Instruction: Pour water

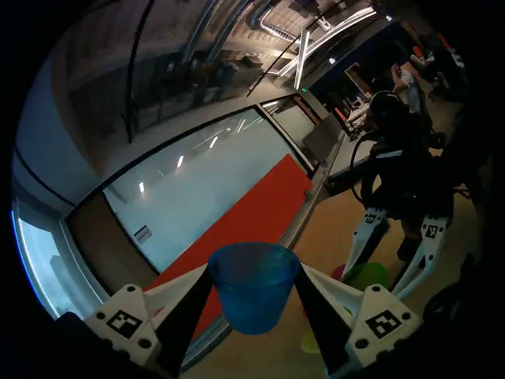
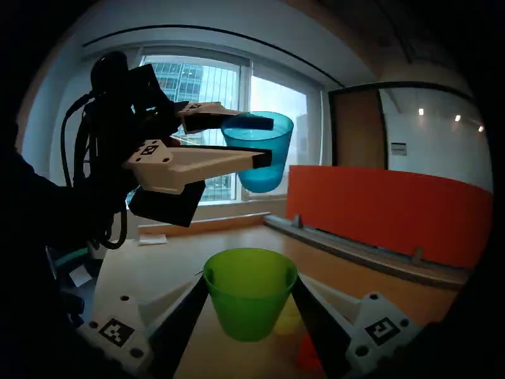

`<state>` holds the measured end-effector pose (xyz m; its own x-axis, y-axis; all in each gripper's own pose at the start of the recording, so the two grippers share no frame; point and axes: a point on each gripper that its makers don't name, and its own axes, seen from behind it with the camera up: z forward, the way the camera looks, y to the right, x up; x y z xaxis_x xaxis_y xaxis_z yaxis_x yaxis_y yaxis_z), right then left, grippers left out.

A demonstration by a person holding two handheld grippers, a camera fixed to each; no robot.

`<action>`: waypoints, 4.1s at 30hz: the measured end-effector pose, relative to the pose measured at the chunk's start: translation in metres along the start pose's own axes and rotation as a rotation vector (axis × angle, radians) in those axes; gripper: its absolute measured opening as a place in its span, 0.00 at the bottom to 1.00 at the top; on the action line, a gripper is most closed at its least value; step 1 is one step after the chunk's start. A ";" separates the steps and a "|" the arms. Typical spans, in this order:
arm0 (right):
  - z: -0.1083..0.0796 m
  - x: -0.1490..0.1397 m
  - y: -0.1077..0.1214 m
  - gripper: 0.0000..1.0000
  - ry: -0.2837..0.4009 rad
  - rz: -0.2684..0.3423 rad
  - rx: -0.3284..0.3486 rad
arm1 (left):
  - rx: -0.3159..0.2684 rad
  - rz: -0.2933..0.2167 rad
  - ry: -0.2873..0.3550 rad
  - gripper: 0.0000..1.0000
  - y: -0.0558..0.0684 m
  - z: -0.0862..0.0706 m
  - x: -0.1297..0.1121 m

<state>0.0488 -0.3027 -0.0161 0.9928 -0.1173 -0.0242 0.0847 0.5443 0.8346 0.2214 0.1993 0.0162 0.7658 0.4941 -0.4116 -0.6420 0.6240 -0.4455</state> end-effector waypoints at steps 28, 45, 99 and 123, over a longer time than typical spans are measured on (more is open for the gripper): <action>0.006 0.003 -0.004 0.91 0.008 -0.004 0.012 | 0.029 0.274 -0.008 0.87 0.002 0.013 0.007; 0.006 0.003 -0.002 0.91 0.013 -0.007 0.014 | 0.028 0.333 -0.009 0.87 0.004 0.013 0.012; 0.001 0.000 0.001 0.91 0.013 -0.023 0.006 | 0.055 0.538 -0.016 0.87 -0.005 0.006 0.026; 0.000 0.000 0.002 0.91 0.018 -0.030 0.003 | 0.063 0.684 -0.002 0.87 -0.009 0.007 0.041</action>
<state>0.0485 -0.3015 -0.0141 0.9912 -0.1185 -0.0589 0.1140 0.5386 0.8348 0.2588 0.2182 0.0094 0.1895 0.7903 -0.5826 -0.9779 0.2056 -0.0392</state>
